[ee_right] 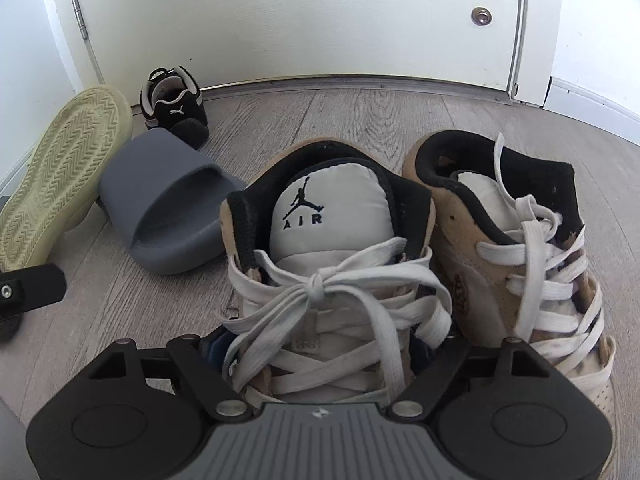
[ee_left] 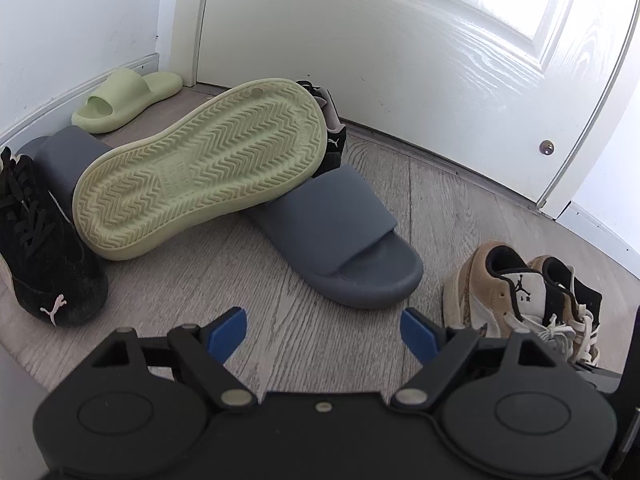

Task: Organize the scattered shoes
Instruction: 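Set the second sneaker down next to the first and release the left gripper, then push the paired sneakers together with the right gripper to align them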

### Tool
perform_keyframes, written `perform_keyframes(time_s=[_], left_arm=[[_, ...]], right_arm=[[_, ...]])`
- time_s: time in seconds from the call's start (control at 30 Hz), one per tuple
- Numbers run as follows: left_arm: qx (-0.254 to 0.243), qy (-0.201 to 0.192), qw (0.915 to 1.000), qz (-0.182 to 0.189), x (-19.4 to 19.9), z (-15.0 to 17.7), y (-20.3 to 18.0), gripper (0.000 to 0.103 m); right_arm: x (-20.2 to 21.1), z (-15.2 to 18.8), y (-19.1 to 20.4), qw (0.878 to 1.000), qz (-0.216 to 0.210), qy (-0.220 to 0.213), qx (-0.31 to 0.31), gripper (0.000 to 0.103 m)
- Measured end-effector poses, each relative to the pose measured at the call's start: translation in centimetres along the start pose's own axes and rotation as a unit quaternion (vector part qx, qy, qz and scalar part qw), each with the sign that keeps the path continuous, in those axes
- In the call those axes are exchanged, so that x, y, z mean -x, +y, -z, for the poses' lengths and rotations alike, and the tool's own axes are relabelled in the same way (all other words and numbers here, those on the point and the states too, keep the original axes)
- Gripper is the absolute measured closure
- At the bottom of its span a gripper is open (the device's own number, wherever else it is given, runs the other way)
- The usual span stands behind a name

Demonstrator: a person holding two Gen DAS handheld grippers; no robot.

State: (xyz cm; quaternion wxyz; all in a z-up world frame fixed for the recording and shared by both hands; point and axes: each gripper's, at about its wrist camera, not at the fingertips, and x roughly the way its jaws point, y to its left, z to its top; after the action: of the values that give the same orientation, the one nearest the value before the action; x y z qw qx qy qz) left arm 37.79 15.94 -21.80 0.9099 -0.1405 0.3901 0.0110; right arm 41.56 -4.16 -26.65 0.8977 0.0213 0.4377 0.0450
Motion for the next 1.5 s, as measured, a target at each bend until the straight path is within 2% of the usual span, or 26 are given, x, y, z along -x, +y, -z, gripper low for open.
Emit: perform_keyframes(time_s=[0.17,0.3,0.37,0.43,0.5,0.57,0.6,0.77,0.9,1.0,1.17,1.23,1.3,1.5], left_arm=[[-0.010,-0.001,0.9999,-0.002,0.0,0.1,-0.5,0.018],[-0.024,-0.006,0.9997,0.000,0.1,0.2,-1.1,0.018],[-0.030,-0.007,0.9995,-0.002,0.2,0.3,-1.3,0.018],[-0.035,-0.008,0.9994,-0.002,0.2,0.4,-1.5,0.018],[-0.037,-0.009,0.9993,0.000,0.2,0.4,-1.6,0.018],[-0.037,-0.010,0.9992,0.003,0.3,0.4,-1.7,0.018],[-0.038,-0.010,0.9992,0.003,0.3,0.4,-1.7,0.018],[-0.039,-0.010,0.9992,0.003,0.4,0.5,-1.7,0.018],[-0.037,-0.008,0.9993,0.003,0.3,0.5,-1.7,0.018],[-0.039,-0.009,0.9992,0.006,0.3,0.5,-1.7,0.018],[-0.047,-0.008,0.9988,0.008,0.2,0.7,-2.1,0.018],[-0.049,-0.008,0.9987,0.007,0.2,0.7,-2.2,0.018],[-0.050,-0.007,0.9987,0.007,0.1,0.7,-2.2,0.018],[-0.049,-0.007,0.9988,0.005,0.1,0.7,-2.2,0.018]], right_arm=[[-0.6,-0.9,-2.4,1.000,0.017,-0.002,-0.020,0.022],[0.3,-0.6,-3.4,1.000,-0.004,0.009,-0.018,0.020],[2.4,0.3,-3.7,1.000,-0.010,-0.016,-0.015,0.018],[5.0,1.4,-4.2,0.998,0.000,-0.056,-0.008,0.012],[6.6,2.0,-4.8,0.996,0.022,-0.087,0.000,0.010],[8.0,2.7,-5.8,0.992,0.061,-0.114,0.013,0.006],[8.4,3.0,-6.4,0.990,0.072,-0.118,0.016,0.001],[6.8,3.0,-8.9,0.995,0.037,-0.090,-0.016,0.000],[5.4,1.9,-8.5,0.996,0.029,-0.080,0.008,0.000],[4.7,2.0,-8.8,0.997,0.023,-0.073,-0.001,0.001],[4.7,1.9,-8.6,0.996,0.021,-0.081,0.007,0.008],[4.9,1.8,-8.4,0.996,0.018,-0.083,0.015,0.022],[5.1,1.6,-8.3,0.996,0.013,-0.082,0.018,0.031],[5.8,2.1,-7.9,0.996,0.021,-0.089,0.012,0.036]])
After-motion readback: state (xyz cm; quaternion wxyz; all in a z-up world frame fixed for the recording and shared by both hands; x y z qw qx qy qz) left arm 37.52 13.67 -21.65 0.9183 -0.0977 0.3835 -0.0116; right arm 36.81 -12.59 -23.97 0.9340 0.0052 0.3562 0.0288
